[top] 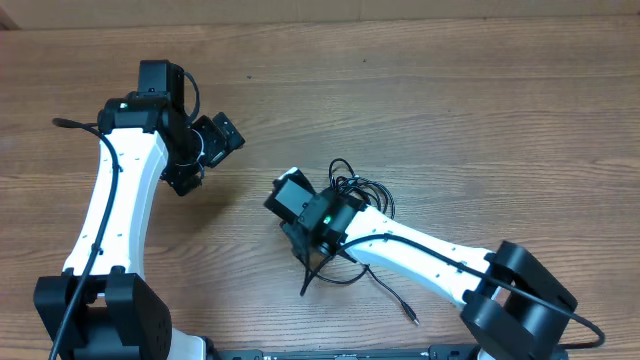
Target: Untangle cables
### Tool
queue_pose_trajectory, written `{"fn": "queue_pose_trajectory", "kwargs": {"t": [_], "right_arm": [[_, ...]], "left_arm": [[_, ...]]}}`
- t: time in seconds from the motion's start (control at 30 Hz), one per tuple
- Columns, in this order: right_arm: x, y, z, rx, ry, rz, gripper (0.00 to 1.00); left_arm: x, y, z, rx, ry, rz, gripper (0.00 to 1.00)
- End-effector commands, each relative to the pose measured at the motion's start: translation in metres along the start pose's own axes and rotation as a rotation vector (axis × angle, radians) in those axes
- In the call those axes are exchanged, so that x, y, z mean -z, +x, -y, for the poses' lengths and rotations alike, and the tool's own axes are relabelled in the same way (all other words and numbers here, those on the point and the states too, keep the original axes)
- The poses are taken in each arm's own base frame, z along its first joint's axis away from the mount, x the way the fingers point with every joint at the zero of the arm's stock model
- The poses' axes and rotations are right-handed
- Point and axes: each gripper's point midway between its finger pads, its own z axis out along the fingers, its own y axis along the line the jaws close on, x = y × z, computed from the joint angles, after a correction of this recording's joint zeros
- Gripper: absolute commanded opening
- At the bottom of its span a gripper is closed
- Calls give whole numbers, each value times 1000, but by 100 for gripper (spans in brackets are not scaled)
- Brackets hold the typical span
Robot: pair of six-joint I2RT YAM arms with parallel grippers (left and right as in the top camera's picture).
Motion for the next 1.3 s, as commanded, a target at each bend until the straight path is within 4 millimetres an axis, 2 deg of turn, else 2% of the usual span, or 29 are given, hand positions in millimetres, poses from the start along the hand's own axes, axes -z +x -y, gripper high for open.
{"fn": "queue_pose_trajectory", "kwargs": {"t": [0.0, 0.17, 0.23, 0.3, 0.37, 0.43, 0.53, 0.63, 0.67, 0.73, 0.8, 0.87, 0.9, 0.93, 1.0, 1.07, 1.1, 1.13, 1.23, 1.27], "right_arm": [[-14, 7, 35, -57, 95, 23, 65], [-25, 7, 86, -150, 176, 22, 64], [-27, 8, 97, -184, 169, 11, 61], [-29, 11, 98, -208, 126, -7, 59], [-34, 19, 85, -230, 7, -44, 56], [-40, 33, 80, -225, -9, -73, 55], [-49, 47, 84, -243, -2, -85, 54], [-53, 57, 89, -256, 1, -99, 41], [-53, 58, 83, -257, -30, -107, 33], [-50, 54, 68, -262, -118, -111, 24], [-43, 42, 48, -265, -240, -103, 21], [-27, 20, 25, -263, -394, -75, 20], [-18, 9, 13, -259, -475, -62, 19], [7, -11, -11, -242, -651, -34, 19], [39, -35, -34, -206, -837, 8, 21], [48, -49, -33, -202, -846, 39, 37], [41, -55, -24, -244, -774, 49, 44], [37, -55, -19, -267, -739, 49, 44], [11, -47, 18, -404, -481, 19, 48], [11, -45, 19, -405, -471, 15, 53]], "left_arm": [[4, 2, -4, 17, -8, 5, 100], [4, 5, -6, 20, -16, -5, 100], [4, 5, -6, 20, -16, -5, 100], [4, 5, -6, 21, -16, -5, 100], [4, 5, -6, 20, -16, -5, 100], [4, 5, -6, 20, -16, -5, 100], [4, 5, -6, 20, -16, -5, 100], [4, 6, -5, 20, -12, -9, 100], [4, 6, -5, 21, -10, -11, 99], [4, 7, -4, 27, -7, -14, 100], [4, 9, -1, 27, 10, -29, 99], [4, 9, -1, 27, 12, -30, 100], [4, 9, -1, 26, 12, -30, 100], [4, 10, -2, 26, 8, -31, 100], [4, 10, -2, 18, 6, -31, 99], [4, 10, -2, 16, 5, -31, 100], [4, 10, -2, 16, 6, -32, 100], [4, 10, -2, 16, 5, -32, 99], [4, 14, -6, 22, -8, -50, 100], [4, 17, -7, 27, -13, -59, 100]]}}
